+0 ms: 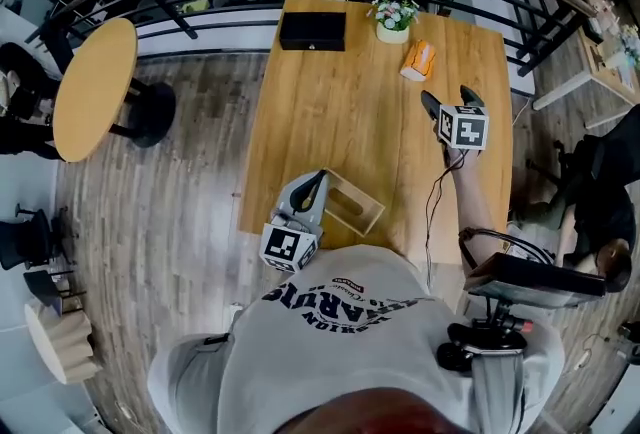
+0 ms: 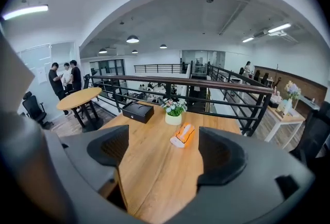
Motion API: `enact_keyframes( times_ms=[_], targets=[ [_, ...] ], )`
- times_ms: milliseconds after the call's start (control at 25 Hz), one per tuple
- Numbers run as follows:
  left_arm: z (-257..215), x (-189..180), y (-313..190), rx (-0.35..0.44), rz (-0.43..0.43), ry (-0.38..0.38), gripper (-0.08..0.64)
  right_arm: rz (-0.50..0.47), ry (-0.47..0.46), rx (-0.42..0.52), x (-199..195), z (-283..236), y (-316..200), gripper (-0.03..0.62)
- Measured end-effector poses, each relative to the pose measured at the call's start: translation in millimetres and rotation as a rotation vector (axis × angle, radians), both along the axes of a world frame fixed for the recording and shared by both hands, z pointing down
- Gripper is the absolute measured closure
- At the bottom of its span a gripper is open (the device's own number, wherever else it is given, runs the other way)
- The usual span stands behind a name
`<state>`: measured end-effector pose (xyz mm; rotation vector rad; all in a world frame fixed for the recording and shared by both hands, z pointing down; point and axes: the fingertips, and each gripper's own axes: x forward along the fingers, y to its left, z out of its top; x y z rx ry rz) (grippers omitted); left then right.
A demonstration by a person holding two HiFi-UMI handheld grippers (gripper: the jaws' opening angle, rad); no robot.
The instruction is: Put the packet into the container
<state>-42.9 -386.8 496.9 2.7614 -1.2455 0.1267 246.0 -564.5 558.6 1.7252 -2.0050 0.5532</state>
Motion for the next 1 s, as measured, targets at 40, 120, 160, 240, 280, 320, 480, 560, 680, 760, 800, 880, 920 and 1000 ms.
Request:
enact_keyframes(
  times_ms=[40,120,160,240,280,320,480,560,680,760,800,880,920,1000],
  targets=[
    [1,-1,-1,-0.006,-0.007,-0.003,0.561,0.004,-0.013,-0.012,3,5,-12,0.17],
    [5,-4,-2,-0.018,-0.025,-0.012,0.561,0.011,-0.031,-0.041,11,18,-37,0.169],
    [7,-7,-3,-0.026,-0.036,-0.018,0.561,0.019,-0.04,-0.06,16,25,-50,0.169],
    [14,-16,-7,-0.048,-0.065,-0.028,0.561,0.044,-0.058,-0.102,25,43,-77,0.164],
    [16,-21,-8,-0.058,-0.082,-0.032,0.561,0.059,-0.072,-0.121,30,54,-90,0.164],
    [18,-25,-10,-0.065,-0.099,-0.037,0.561,0.075,-0.094,-0.139,35,66,-104,0.163],
    [24,-40,-15,-0.081,-0.156,-0.063,0.561,0.158,-0.198,-0.216,55,118,-151,0.143],
    [28,-45,-17,-0.095,-0.18,-0.066,0.561,0.194,-0.227,-0.254,64,145,-171,0.138],
    [33,-47,-21,-0.115,-0.208,-0.066,0.561,0.233,-0.236,-0.305,77,182,-199,0.137],
    [36,-47,-22,-0.127,-0.221,-0.068,0.561,0.253,-0.255,-0.346,82,207,-217,0.137],
    [38,-47,-23,-0.134,-0.228,-0.069,0.561,0.267,-0.277,-0.367,84,219,-225,0.137],
    [43,-50,-24,-0.148,-0.246,-0.07,0.561,0.298,-0.306,-0.41,88,241,-237,0.137],
    [45,-53,-24,-0.155,-0.257,-0.072,0.561,0.31,-0.303,-0.429,90,251,-243,0.137],
    [48,-59,-25,-0.169,-0.28,-0.076,0.561,0.334,-0.294,-0.458,92,267,-253,0.137]
  ],
)
